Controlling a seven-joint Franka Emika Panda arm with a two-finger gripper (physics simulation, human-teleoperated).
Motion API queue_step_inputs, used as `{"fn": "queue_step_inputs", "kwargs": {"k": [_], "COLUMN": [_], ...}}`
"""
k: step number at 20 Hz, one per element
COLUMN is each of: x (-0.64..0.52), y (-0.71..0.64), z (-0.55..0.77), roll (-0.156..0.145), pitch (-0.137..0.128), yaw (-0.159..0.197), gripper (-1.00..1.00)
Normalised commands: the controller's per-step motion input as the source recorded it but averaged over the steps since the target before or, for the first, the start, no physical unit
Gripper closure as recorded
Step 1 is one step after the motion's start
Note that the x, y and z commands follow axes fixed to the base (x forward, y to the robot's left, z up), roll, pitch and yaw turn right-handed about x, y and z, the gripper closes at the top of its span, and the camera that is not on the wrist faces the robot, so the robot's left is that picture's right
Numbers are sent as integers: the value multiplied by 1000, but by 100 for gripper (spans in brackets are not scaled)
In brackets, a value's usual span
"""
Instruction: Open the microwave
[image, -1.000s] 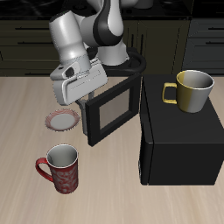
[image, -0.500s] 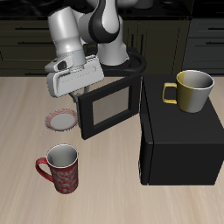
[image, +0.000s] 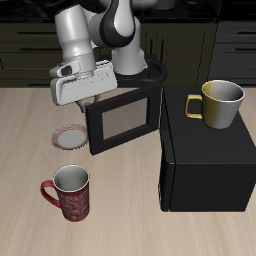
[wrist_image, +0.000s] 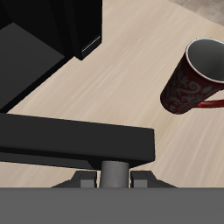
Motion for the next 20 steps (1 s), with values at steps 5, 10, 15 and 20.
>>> {"fn": "queue_step_inputs", "kwargs": {"k": [5, 10, 15, 20], "x": [-207, -240, -344, -179], "y": [-20, -45, 45, -123], "z": [-153, -76, -149, -108], "roll": [-4, -8, 27, -13], "pitch": [32, 52, -1, 12], "yaw": [-111, -134, -75, -56], "gripper": [100, 100, 100, 100]}}
